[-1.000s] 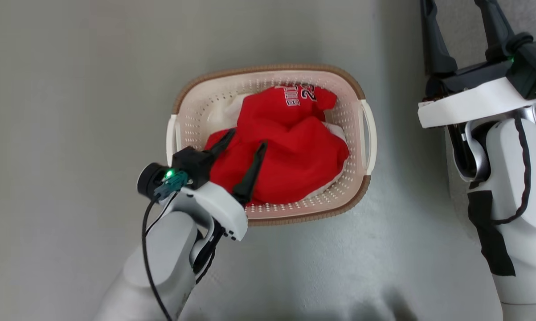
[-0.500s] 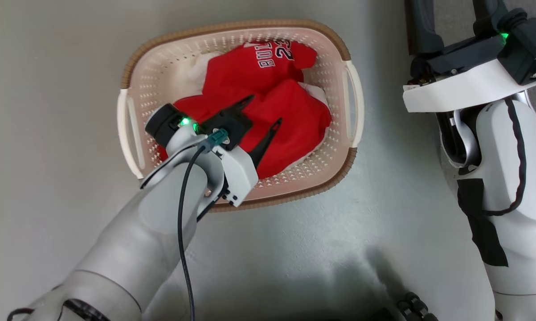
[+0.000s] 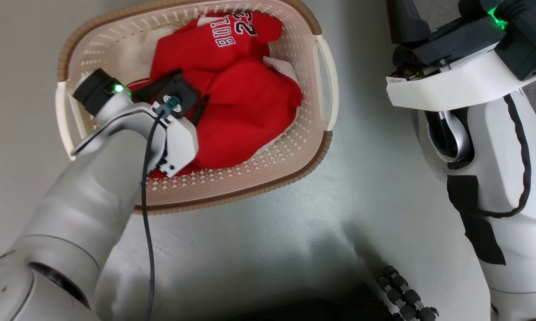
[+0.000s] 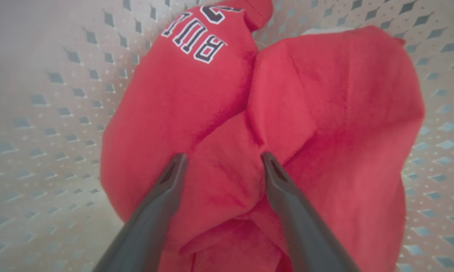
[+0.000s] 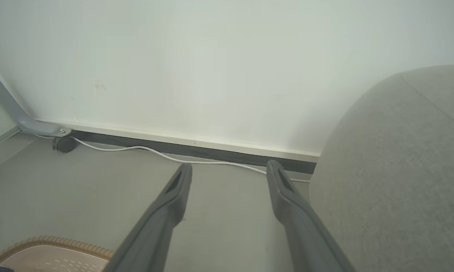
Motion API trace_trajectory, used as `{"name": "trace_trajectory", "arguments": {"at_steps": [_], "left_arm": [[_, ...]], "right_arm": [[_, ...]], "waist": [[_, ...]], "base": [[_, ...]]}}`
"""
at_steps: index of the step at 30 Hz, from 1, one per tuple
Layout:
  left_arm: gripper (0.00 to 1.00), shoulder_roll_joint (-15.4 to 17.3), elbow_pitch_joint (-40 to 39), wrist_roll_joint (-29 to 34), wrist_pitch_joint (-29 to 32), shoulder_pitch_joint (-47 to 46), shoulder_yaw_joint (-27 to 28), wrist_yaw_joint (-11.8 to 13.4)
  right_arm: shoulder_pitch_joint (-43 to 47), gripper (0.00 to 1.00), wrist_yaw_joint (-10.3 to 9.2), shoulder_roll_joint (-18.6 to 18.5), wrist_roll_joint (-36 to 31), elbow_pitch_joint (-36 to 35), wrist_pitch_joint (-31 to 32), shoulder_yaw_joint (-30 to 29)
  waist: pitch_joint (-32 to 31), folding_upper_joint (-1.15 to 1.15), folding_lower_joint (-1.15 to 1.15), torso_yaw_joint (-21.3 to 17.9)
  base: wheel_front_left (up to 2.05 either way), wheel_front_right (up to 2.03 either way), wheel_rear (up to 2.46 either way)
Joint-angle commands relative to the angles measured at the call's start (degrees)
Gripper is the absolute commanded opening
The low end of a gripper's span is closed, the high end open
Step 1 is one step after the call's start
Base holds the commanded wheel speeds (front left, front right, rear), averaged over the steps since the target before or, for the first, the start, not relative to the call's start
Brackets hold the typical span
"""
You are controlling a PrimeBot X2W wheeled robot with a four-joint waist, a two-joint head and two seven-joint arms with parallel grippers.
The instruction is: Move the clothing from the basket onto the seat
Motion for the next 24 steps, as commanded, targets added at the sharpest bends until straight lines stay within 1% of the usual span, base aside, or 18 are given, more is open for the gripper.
{"name": "trace_trajectory", "arguments": {"at_steps": [1,7,8,9,14,18,24], "left_arm": [[1.0,1.01,0.34,0.59,-0.28,-1.03,0.35,-0.22],[1.0,1.07,2.36,-0.17,-0.28,-1.51,0.41,-0.22],[0.2,0.97,2.54,-0.55,-0.28,-1.4,0.55,-0.22],[0.0,0.85,2.65,-0.86,-0.28,-1.29,0.6,-0.22],[0.0,0.51,1.29,-3.01,-0.28,-0.51,1.39,-0.22],[0.0,0.56,-1.82,-3.5,-0.28,0.89,1.59,-0.22],[0.0,0.57,-7.69,-4.17,-0.28,3.41,4.14,-0.22]], "right_arm": [[1.28,1.0,0.24,0.82,0.51,-1.85,-0.59,1.03],[1.89,1.0,0.24,0.82,0.31,-3.11,-0.59,1.45],[2.07,1.0,0.24,0.82,0.3,-3.2,-0.59,1.27],[2.17,1.0,0.24,0.82,0.21,-3.19,-0.59,1.12],[2.37,1.0,0.24,0.83,0.63,-2.83,-0.59,0.1],[2.94,1.0,0.24,0.83,0.92,-1.94,-0.59,-0.58],[4.1,1.0,0.24,0.83,0.7,-0.32,-0.59,-1.04]], "waist": [[0.73,0.0,0.0,-0.67],[0.77,0.0,0.0,-1.01],[0.77,0.0,0.0,-0.94],[0.76,0.0,0.0,-0.86],[-0.17,0.0,0.0,-0.44],[-2.19,0.0,0.0,0.18],[-6.09,0.0,0.0,1.41]], "base": [[0.0,0.0,0.0],[0.0,0.0,0.0],[0.0,0.0,0.0],[0.0,0.0,0.0],[0.0,0.0,0.0],[0.0,0.0,0.0],[0.0,0.0,0.0]]}}
